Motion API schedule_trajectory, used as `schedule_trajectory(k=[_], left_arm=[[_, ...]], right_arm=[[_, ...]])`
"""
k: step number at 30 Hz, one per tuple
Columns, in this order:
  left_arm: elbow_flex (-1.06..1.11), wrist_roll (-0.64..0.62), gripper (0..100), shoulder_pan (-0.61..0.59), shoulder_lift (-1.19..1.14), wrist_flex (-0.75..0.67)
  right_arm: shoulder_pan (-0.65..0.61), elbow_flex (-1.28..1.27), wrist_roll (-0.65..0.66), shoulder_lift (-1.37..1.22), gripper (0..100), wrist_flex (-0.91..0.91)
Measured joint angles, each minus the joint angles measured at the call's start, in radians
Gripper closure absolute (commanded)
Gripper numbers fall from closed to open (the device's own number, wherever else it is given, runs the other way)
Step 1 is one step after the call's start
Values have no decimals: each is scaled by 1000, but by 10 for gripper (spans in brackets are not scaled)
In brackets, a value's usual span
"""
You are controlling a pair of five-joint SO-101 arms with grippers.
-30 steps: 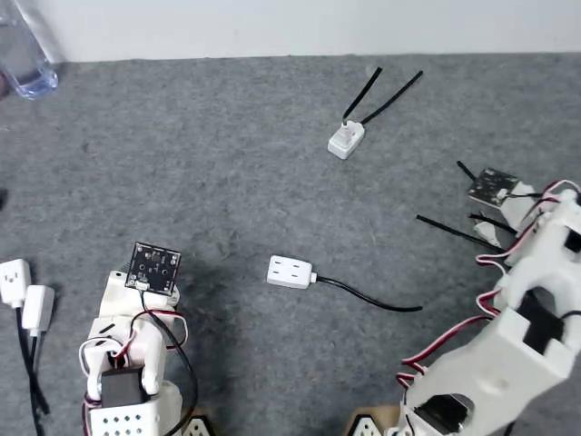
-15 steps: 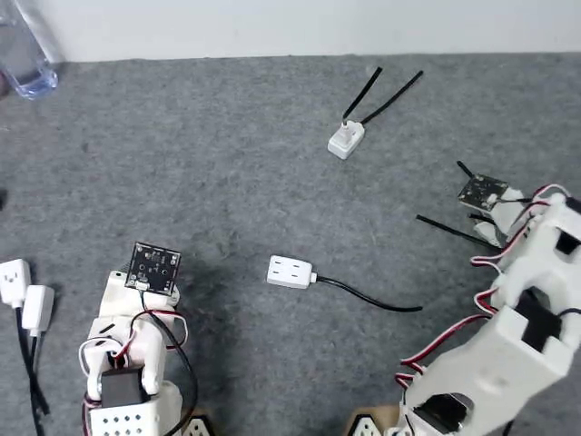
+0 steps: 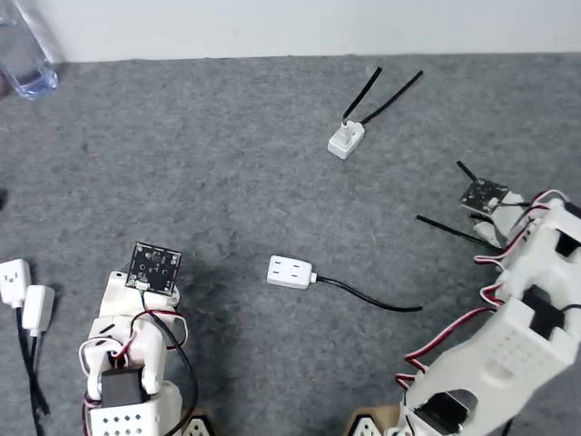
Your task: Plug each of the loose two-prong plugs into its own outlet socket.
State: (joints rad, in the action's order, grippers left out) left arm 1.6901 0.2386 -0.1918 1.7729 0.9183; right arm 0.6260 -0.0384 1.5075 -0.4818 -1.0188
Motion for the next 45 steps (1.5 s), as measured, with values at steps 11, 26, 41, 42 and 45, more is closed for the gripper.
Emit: schedule_trajectory(k=[11,26,41,42,45], left_arm=[[0,0,985,0,0,0],[0,2,985,0,0,0],[0,2,985,0,0,0],[0,2,985,0,0,0],[0,2,985,0,0,0]], right_arm=[[3,23,-28,8,894,-26],[5,23,-34,26,895,-34],[6,21,-34,112,894,-137],[6,21,-34,112,894,-133],[6,-18,-34,115,894,-87]])
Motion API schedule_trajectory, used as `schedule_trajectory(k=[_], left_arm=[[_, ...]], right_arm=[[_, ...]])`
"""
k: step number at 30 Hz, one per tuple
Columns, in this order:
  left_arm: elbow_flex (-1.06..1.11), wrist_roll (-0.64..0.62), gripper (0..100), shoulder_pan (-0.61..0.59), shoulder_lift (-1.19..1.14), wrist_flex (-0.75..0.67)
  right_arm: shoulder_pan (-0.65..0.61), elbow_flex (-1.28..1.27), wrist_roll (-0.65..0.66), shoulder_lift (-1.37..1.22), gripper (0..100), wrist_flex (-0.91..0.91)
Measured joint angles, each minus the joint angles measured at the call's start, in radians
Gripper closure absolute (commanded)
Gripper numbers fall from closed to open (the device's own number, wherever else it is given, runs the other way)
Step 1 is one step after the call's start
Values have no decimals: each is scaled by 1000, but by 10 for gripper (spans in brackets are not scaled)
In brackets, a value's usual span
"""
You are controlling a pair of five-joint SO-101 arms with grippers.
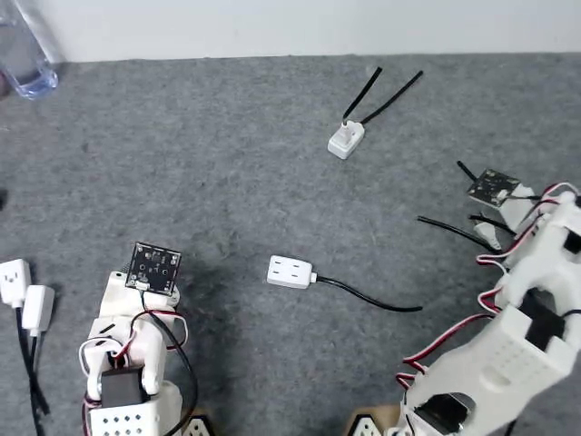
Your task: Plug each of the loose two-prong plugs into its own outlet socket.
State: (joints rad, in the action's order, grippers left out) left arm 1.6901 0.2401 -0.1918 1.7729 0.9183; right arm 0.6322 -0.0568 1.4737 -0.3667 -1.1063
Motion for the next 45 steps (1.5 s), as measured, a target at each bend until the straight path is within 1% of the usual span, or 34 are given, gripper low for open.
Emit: schedule_trajectory(k=[6,7,10,12,15,23,29,37,40,45], left_arm=[[0,0,985,0,0,0],[0,0,985,0,0,0],[0,0,985,0,0,0],[0,0,985,0,0,0],[0,0,985,0,0,0],[0,0,985,0,0,0],[0,0,985,0,0,0],[0,0,985,0,0,0],[0,0,985,0,0,0],[0,0,985,0,0,0]], right_arm=[[0,-48,0,0,897,75],[0,-48,0,0,908,78],[0,-48,0,0,998,81],[0,-48,0,0,975,92],[0,-48,0,0,991,114],[0,-49,0,54,988,114],[-15,-49,0,150,988,41],[-63,-49,-5,247,988,-140],[-87,-49,-60,287,988,-216],[-143,-49,-253,356,988,-315]])
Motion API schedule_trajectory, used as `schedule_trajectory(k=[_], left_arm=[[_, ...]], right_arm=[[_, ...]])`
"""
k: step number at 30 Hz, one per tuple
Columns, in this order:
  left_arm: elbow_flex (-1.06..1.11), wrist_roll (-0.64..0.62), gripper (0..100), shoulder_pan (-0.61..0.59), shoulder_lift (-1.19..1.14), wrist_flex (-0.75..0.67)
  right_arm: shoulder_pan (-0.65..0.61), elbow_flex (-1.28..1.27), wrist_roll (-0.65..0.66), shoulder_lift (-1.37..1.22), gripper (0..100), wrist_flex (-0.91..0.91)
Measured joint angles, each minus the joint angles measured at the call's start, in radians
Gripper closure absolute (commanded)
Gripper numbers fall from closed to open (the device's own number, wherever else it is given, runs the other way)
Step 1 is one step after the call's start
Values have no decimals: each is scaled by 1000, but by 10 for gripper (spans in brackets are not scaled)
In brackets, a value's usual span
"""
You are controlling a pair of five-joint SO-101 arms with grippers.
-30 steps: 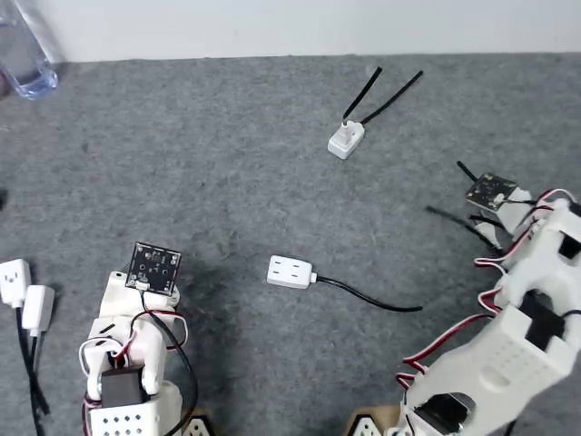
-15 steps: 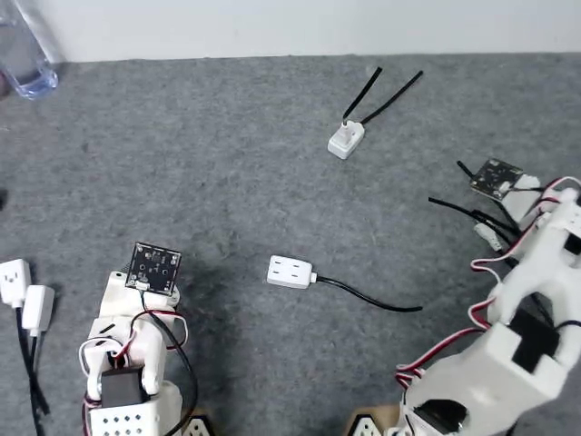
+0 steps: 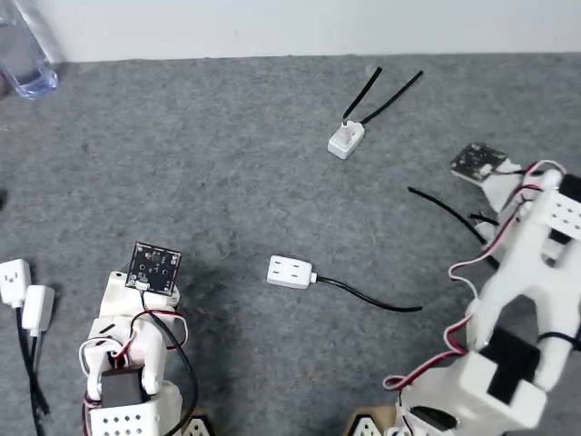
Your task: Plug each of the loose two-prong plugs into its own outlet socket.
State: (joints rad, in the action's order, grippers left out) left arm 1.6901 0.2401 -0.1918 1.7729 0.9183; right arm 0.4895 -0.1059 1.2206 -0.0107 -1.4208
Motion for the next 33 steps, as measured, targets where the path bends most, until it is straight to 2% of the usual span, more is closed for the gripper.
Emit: schedule_trajectory(k=[5,12,21,25,29,33], left_arm=[[0,0,985,0,0,0],[0,0,985,0,0,20],[0,0,985,0,0,21],[0,0,985,0,0,21],[0,0,985,0,0,21],[0,0,985,0,0,21]], right_arm=[[-83,0,-267,31,988,-103],[-170,0,-756,34,988,-123],[-328,0,-1162,34,988,-123],[-384,-38,-1410,34,989,-121],[-422,-144,-1680,34,989,-35],[-477,-305,-1786,34,990,150]])
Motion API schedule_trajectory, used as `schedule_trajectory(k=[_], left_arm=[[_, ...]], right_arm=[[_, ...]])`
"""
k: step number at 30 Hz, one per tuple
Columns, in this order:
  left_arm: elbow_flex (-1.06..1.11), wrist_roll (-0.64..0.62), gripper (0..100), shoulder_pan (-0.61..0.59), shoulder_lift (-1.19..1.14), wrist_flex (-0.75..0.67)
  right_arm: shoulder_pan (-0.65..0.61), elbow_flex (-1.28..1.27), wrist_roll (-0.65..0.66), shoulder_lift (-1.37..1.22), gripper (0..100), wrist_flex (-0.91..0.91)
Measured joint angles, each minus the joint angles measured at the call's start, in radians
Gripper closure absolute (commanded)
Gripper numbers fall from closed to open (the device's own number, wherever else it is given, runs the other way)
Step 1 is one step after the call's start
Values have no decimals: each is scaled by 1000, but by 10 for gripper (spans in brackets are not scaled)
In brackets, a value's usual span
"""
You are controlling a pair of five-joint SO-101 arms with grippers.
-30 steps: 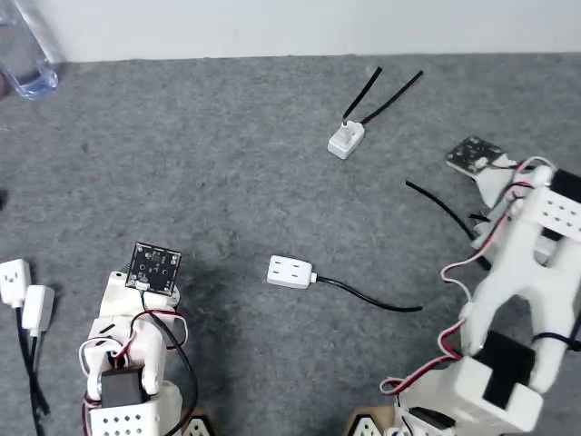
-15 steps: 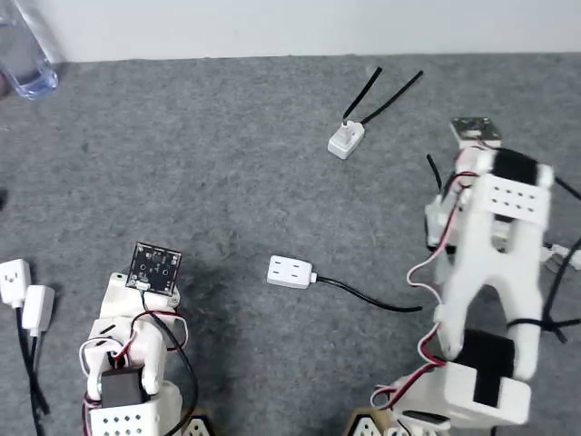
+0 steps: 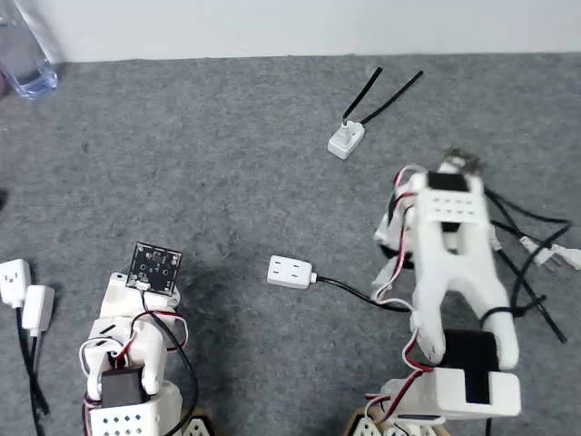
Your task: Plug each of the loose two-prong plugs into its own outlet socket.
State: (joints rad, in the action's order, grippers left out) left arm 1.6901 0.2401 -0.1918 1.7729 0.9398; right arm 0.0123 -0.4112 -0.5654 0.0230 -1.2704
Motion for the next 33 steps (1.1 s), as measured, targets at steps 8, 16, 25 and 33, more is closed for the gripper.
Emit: schedule_trajectory(k=[8,16,25,33], left_arm=[[0,0,985,0,0,0],[0,0,985,0,0,0],[0,0,985,0,0,0],[0,0,985,0,0,0]], right_arm=[[-6,-114,-121,0,984,308],[-5,-32,-34,0,634,284],[-3,-6,238,0,641,121],[-11,146,1155,5,671,-84]])
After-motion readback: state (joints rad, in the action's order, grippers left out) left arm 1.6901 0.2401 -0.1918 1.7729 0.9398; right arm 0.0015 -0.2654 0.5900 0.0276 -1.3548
